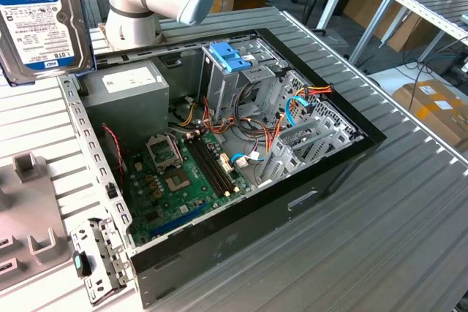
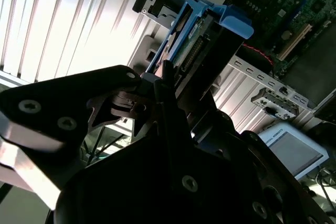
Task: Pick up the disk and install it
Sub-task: 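Pick up the disk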
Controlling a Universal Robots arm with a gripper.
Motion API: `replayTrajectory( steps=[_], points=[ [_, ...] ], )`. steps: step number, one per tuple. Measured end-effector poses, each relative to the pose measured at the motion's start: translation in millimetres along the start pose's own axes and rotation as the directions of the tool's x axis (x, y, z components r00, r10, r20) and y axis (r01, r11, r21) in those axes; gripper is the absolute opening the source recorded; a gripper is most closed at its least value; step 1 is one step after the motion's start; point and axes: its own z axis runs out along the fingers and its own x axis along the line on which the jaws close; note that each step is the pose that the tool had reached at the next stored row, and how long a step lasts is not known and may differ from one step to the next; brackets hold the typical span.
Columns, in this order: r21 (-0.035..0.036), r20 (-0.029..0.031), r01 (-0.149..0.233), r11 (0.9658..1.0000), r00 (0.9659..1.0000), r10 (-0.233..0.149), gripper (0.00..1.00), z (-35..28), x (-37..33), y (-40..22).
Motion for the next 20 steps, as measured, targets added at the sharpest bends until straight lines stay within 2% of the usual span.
replayTrajectory(
  steps=[9, 11, 14, 18, 20],
  points=[
    [-0.0001, 0.0, 0.0, 1.0, 1.0, 0.0, 0.35, 0.6, -0.4, -17.3],
    [-0.0001, 0.0, 0.0, 1.0, 1.0, 0.0, 0.35, 0.9, -0.5, -25.1],
    [0.0, 0.0, 0.0, 1.0, 1.0, 0.0, 0.35, 1.2, -0.6, -30.8],
    [-0.0001, 0.0, 0.0, 1.0, 1.0, 0.0, 0.35, 1.9, -1.0, -51.2],
    [0.0, 0.0, 0.0, 1.0, 1.0, 0.0, 0.35, 2.2, -1.1, -58.7]
  ],
)
